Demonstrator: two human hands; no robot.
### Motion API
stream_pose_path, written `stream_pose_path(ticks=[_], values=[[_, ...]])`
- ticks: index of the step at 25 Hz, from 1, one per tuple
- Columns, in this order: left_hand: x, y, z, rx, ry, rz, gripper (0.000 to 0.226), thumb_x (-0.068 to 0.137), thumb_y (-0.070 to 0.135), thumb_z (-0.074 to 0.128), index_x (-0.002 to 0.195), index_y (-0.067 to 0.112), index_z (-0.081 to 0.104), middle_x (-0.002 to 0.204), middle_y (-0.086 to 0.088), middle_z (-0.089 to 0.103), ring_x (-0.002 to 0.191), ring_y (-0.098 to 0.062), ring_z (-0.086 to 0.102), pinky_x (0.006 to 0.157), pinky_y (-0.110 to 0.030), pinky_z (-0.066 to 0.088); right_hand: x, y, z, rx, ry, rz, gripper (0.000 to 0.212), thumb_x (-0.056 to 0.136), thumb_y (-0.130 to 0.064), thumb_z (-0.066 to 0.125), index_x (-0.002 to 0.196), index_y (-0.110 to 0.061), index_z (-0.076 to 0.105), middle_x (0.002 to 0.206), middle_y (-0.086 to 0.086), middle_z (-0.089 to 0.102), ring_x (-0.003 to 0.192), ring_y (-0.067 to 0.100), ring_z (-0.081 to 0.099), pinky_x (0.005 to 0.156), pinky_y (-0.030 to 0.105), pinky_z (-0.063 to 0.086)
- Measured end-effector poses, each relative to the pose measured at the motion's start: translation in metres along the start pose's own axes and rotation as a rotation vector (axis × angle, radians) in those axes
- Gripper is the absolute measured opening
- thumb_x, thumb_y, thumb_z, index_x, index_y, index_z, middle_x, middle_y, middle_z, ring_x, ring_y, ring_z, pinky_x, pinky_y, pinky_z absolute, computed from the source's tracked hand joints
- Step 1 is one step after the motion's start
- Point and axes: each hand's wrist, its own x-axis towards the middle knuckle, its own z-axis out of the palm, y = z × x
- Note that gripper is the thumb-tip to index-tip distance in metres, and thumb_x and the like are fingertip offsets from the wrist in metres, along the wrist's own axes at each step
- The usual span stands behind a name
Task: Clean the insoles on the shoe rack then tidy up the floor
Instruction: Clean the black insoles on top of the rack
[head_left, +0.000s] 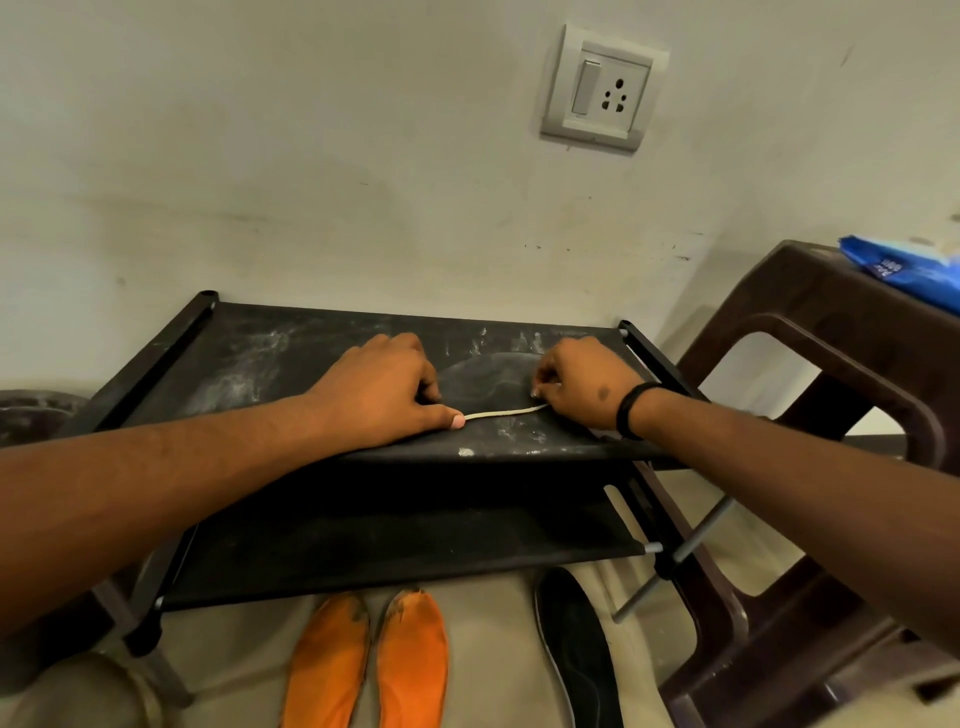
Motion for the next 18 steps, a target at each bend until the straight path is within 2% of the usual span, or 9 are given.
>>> stream_pose_path(ticks=[2,3,4,7,8,12,13,16,18], values=[[-0.001,-0.001,0.000,0.003,0.003,0.008,0.039,0.078,0.069,0.065,0.082,0.031,0.073,0.106,0.008,0.056,0.100,-0.017,0.054,0.088,-0.043,0.049,-0.011,-0.020,0.006,0.066,-0.050,-0.119,0.013,0.092,-0.017,0.063,0.088,-0.015,0.075,0.073,-0.013,0.064,0.067,-0.003,0.059,0.068,0.011,0.046],[0.000,-0.001,0.000,0.005,0.005,0.010,0.040,0.078,0.070,0.065,0.081,0.031,0.073,0.107,0.008,0.057,0.100,-0.017,0.054,0.088,-0.044,0.050,-0.012,-0.023,0.008,0.075,-0.069,-0.150,0.013,0.092,-0.017,0.063,0.086,-0.015,0.075,0.071,-0.015,0.063,0.065,-0.004,0.058,0.066,0.009,0.044],[0.001,0.000,0.000,0.002,0.007,0.011,0.040,0.078,0.070,0.065,0.081,0.031,0.073,0.107,0.008,0.057,0.100,-0.016,0.054,0.088,-0.044,0.050,-0.008,-0.021,0.007,0.064,-0.068,-0.136,0.013,0.091,-0.018,0.064,0.085,-0.015,0.075,0.072,-0.014,0.065,0.066,-0.003,0.060,0.068,0.011,0.046],[0.003,0.003,0.000,-0.005,0.010,0.014,0.040,0.079,0.068,0.066,0.080,0.029,0.075,0.106,0.008,0.059,0.100,-0.017,0.055,0.088,-0.044,0.050,0.013,-0.002,0.003,-0.015,0.013,0.038,0.015,0.091,-0.019,0.062,0.084,-0.015,0.075,0.083,0.001,0.073,0.076,0.015,0.067,0.080,0.035,0.057],[0.004,0.002,0.001,-0.004,0.006,0.013,0.040,0.079,0.067,0.066,0.080,0.029,0.075,0.106,0.009,0.059,0.100,-0.017,0.055,0.087,-0.043,0.049,0.015,-0.003,0.004,-0.024,0.032,0.062,0.016,0.090,-0.017,0.061,0.084,-0.015,0.075,0.085,0.003,0.073,0.078,0.018,0.067,0.081,0.037,0.057],[0.003,-0.002,0.002,-0.004,-0.001,0.025,0.041,0.078,0.069,0.065,0.077,0.030,0.074,0.101,0.012,0.059,0.096,-0.015,0.056,0.084,-0.043,0.051,0.009,-0.028,0.012,0.078,-0.042,-0.081,0.015,0.089,-0.012,0.063,0.085,-0.013,0.077,0.077,-0.004,0.071,0.070,0.006,0.063,0.070,0.019,0.051],[0.004,-0.002,0.002,-0.002,0.003,0.027,0.041,0.078,0.069,0.064,0.077,0.030,0.074,0.101,0.012,0.059,0.095,-0.016,0.056,0.084,-0.043,0.051,0.012,-0.027,0.012,0.085,-0.047,-0.079,0.015,0.090,-0.012,0.063,0.084,-0.014,0.077,0.076,-0.005,0.070,0.070,0.006,0.063,0.070,0.019,0.052],[0.006,0.000,0.004,0.006,0.015,0.042,0.039,0.081,0.067,0.065,0.075,0.029,0.071,0.100,0.013,0.061,0.097,-0.017,0.056,0.094,-0.046,0.047,0.027,-0.014,0.008,0.005,0.021,0.057,0.016,0.090,-0.016,0.061,0.081,-0.016,0.074,0.081,0.002,0.072,0.076,0.018,0.066,0.079,0.036,0.058],[0.006,-0.003,0.005,-0.001,0.012,0.066,0.035,0.082,0.067,0.064,0.081,0.033,0.073,0.100,0.014,0.061,0.096,-0.016,0.056,0.099,-0.048,0.045,0.028,-0.021,0.012,-0.001,0.027,0.050,0.016,0.089,-0.015,0.061,0.080,-0.015,0.074,0.079,0.003,0.071,0.073,0.017,0.065,0.076,0.034,0.058]])
